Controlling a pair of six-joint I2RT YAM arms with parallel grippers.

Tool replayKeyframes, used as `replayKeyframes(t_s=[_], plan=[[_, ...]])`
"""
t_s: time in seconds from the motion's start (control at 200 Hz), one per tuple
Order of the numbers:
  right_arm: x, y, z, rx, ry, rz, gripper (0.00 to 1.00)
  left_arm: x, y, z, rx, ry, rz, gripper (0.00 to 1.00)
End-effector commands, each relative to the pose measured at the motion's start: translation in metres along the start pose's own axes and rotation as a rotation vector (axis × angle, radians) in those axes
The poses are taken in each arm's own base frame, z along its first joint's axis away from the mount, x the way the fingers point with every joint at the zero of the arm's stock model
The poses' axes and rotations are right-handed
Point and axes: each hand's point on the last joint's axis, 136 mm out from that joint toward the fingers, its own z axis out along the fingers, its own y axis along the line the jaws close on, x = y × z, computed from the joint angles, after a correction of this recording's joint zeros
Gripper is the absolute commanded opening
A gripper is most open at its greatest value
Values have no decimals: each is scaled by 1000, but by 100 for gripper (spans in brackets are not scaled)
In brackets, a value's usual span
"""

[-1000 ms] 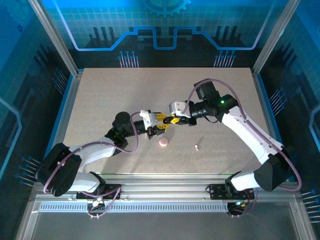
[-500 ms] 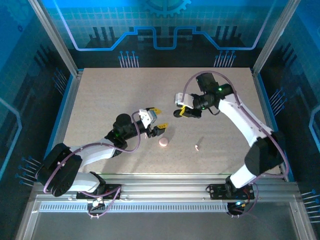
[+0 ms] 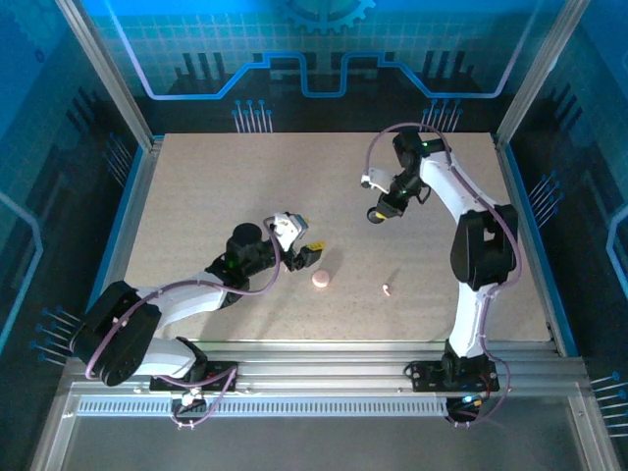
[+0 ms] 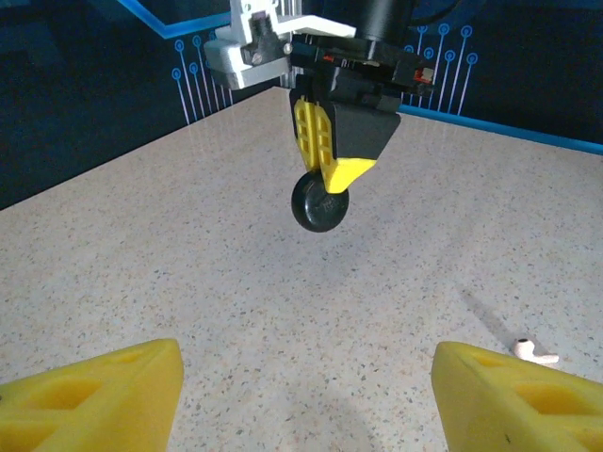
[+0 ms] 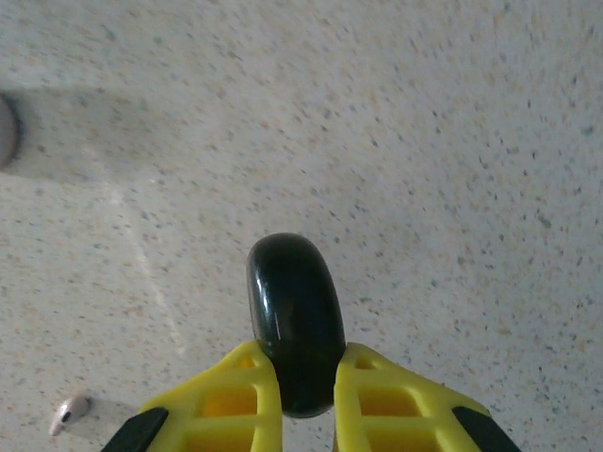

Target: Insert the wireless bluetooth earbuds into the charging case

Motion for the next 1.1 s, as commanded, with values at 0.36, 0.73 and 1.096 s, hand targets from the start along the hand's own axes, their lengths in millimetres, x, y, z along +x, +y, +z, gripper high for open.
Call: replayKeyframes(t_s=[0.36,0.73,1.096], plan=[[42,-43,20,-97,131,162,14,11,8,2,-19,56,-34,70],[56,-46,41,-204,141,215,14,11,8,11,6,63,-47,69],[66,-52,51,-225,156,251,21,11,10,15,2,65,-52,68]])
